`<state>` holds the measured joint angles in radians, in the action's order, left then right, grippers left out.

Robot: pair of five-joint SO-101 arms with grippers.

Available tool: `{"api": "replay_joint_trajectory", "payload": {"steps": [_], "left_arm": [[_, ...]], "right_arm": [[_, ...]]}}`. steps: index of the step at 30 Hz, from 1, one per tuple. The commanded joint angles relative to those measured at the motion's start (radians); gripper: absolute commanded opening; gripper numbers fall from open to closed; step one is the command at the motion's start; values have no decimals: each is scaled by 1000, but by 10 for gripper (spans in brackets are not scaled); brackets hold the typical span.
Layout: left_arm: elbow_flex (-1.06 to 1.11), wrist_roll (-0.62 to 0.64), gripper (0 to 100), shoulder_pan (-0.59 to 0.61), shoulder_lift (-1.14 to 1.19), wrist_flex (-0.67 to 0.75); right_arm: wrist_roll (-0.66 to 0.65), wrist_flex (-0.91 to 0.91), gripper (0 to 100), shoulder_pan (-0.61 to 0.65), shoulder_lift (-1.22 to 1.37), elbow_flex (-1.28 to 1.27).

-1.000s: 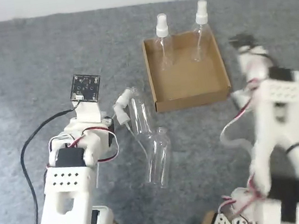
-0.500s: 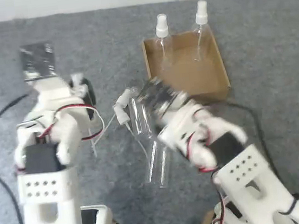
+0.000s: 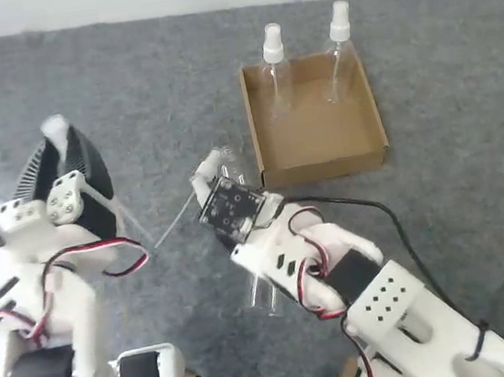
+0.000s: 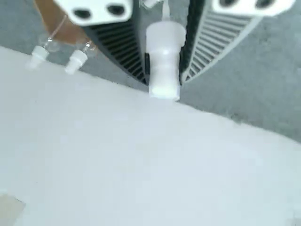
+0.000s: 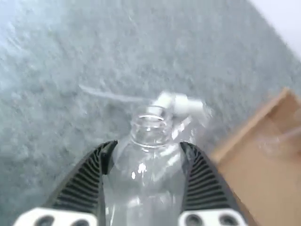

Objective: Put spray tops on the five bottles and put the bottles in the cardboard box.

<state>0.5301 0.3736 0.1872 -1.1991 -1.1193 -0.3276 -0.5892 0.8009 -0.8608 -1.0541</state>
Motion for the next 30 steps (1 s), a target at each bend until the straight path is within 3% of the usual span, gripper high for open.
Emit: {"api": "replay_joint_trajectory", "payload": {"steps": [1,9,15,23,30], "left_arm": [[88,133,10,-8,-91,112],[263,153,10,-126,-222,216],[332,150,10,-123,-233,235],[418,150,10,-121,-235,387],[438,150,10,-123,-233,394]], "right_arm": [[11,194,13,73,-19,-68],[43,318,6,87,-27,-178],[64,315,6,82,-27,-180],[64,317,6,85,-28,-198],[64,317,6,84,-28,-199]]}}
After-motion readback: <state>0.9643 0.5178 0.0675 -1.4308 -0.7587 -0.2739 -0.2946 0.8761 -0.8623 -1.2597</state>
